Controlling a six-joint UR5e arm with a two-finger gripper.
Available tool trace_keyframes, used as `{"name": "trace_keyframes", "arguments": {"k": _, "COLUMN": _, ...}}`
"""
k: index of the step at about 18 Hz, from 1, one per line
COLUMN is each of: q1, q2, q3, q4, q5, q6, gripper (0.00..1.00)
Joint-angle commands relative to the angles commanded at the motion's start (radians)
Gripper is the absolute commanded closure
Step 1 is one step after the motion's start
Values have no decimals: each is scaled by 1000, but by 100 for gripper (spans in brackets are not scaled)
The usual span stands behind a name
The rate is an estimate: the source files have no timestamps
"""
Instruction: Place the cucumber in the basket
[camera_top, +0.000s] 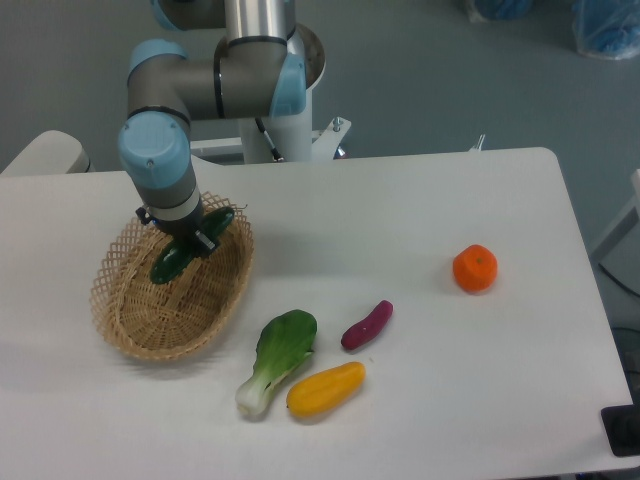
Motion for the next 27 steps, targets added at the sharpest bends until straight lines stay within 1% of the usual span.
{"name": "trace_keyframes", "arguments": {"k": 1, "q1": 0, "q2": 2, "q3": 0, "q4": 0, "q5": 2, "q6": 0, "gripper": 0}}
{"name": "trace_keyframes", "arguments": {"k": 4, "q1": 2, "q2": 11, "q3": 3, "q4": 2, "q5": 9, "q6": 2, "gripper": 0}}
{"name": "trace_keyframes", "arguments": {"k": 7, "q1": 5, "q2": 15, "q3": 26, "q4": 6, "q5": 31, "q6": 6, "gripper": 0}}
{"name": "trace_keyframes", "arguments": {"k": 9, "q1": 23, "q2": 17, "q3": 35, "q4": 5, "q5": 46, "q6": 14, "gripper": 0}}
{"name": "trace_keyframes", "arguments": {"k": 11, "q1": 57, "q2": 18, "q3": 46, "q4": 8, "q5": 46, "q6": 21, "gripper": 0}}
{"name": "trace_keyframes", "arguments": {"k": 13, "q1": 83, "q2": 17, "q3": 52, "q4": 5, "q5": 49, "q6": 55, "gripper": 0}}
{"name": "trace_keyframes", "arguments": {"k": 18, "q1": 184, "q2": 38, "q3": 77, "q4": 5, "q5": 67, "q6": 222, "gripper": 0}}
{"name": "trace_keyframes", "arguments": {"k": 21, "q1": 250, "q2": 38, "q3": 100, "q4": 9, "q5": 67, "q6": 322, "gripper": 0}}
{"name": "trace_keyframes", "arguments": {"k": 23, "q1": 302, "q2": 29, "q3": 115, "q4": 9, "q5": 67, "q6": 418, "gripper": 0}}
{"name": "trace_keyframes", "arguments": {"k": 24, "q1": 331, "q2": 20, "q3": 133, "q4": 6, "q5": 67, "q6": 457, "gripper": 0}}
{"name": "trace_keyframes", "arguments": {"k": 27, "q1": 422, "q2": -1, "q3": 187, "q4": 3, "q5": 58, "q6": 497, "gripper": 0}}
